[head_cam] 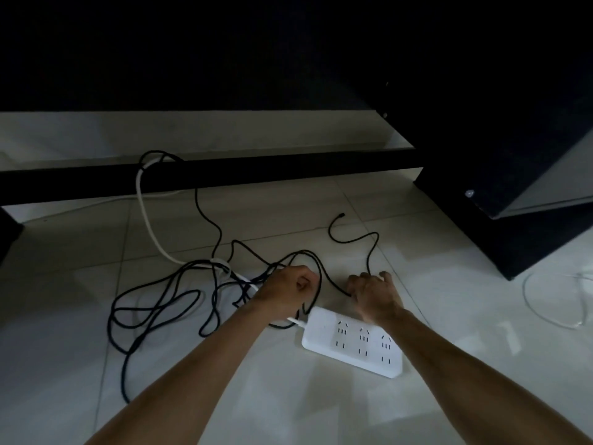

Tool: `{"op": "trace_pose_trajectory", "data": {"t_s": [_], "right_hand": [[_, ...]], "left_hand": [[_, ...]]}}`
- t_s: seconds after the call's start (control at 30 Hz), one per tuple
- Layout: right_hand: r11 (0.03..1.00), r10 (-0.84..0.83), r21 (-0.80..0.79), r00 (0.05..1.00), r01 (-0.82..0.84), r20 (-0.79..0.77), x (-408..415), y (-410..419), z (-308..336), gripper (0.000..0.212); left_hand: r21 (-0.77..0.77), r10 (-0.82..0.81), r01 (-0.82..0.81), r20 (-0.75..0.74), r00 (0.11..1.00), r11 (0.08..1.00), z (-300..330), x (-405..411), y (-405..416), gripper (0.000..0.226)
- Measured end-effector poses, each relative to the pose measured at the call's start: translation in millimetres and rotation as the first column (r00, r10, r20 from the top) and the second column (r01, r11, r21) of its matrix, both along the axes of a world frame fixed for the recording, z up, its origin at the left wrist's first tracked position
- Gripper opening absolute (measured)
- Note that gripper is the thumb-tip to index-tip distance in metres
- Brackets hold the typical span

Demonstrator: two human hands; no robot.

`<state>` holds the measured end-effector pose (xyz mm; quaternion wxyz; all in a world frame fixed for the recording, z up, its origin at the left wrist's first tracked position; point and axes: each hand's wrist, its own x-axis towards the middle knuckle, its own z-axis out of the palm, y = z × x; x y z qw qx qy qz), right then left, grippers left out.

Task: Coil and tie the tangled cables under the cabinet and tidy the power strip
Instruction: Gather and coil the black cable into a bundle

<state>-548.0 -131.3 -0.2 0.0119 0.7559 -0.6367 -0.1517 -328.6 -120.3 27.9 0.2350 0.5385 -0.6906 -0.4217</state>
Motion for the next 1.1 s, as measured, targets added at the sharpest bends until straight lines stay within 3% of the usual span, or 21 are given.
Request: {"op": "trace_pose_trajectory", "data": {"t_s": [0.1, 0.17, 0.23, 0.3, 0.37, 0.43, 0.53, 0.67, 0.83, 0.97, 1.1], "right_hand": [[0.999, 0.024, -0.026, 0.965, -0.018, 0.261, 12, -3, 15, 0.026], [0.998, -0.058, 0.014, 0.816, 0.061, 0.576, 27, -5, 36, 0.018], [0.996, -0.086, 0.064, 0.617, 0.058, 0.782, 46, -8, 60, 0.019], [0.996, -0.084, 0.095, 0.476, 0.001, 0.876, 65, -10, 85, 0.020], [0.996, -0.062, 0.079, 0.374, -0.029, 0.925, 83, -11, 107, 0.021], [0.998, -0.064, 0.066, 0.264, 0.004, 0.962, 96, -10, 125, 0.018], [0.995, -0.101, 0.098, 0.151, 0.027, 0.983, 106, -7, 145, 0.009], [0.985, -0.156, 0.168, 0.210, -0.042, 0.965, 114, -2, 158, 0.007], [0.974, -0.174, 0.211, 0.332, -0.081, 0.927, 124, 8, 168, 0.015], [0.965, -0.161, 0.238, 0.466, -0.112, 0.870, 119, 16, 172, 0.021], [0.962, -0.167, 0.263, 0.592, -0.079, 0.788, 106, 14, 170, 0.025]], "left_hand": [[-0.012, 0.000, 0.000, 0.000, 1.000, 1.000, 9, 3, 3, 0.027], [-0.052, 0.001, 0.000, 0.023, 1.000, 0.999, 14, 5, 3, 0.041], [-0.161, 0.038, -0.022, 0.095, 0.995, 0.987, 20, 6, 1, 0.061], [-0.291, 0.096, -0.039, 0.183, 0.978, 0.956, 32, 8, -2, 0.066], [-0.370, 0.147, -0.066, 0.194, 0.970, 0.927, 49, 14, -3, 0.049], [-0.362, 0.172, -0.101, 0.172, 0.970, 0.927, 64, 23, -2, 0.028], [-0.308, 0.212, -0.175, 0.090, 0.973, 0.935, 85, 43, 1, 0.024], [-0.116, 0.430, -0.460, -0.215, 0.877, 0.880, 113, 79, 2, 0.028], [0.165, 0.609, -0.641, -0.549, 0.572, 0.750, 138, 121, 6, 0.030], [0.359, 0.670, -0.656, -0.674, 0.309, 0.664, 153, 129, 16, 0.029], [0.401, 0.669, -0.679, -0.721, 0.180, 0.615, 159, 134, 18, 0.027]]}}
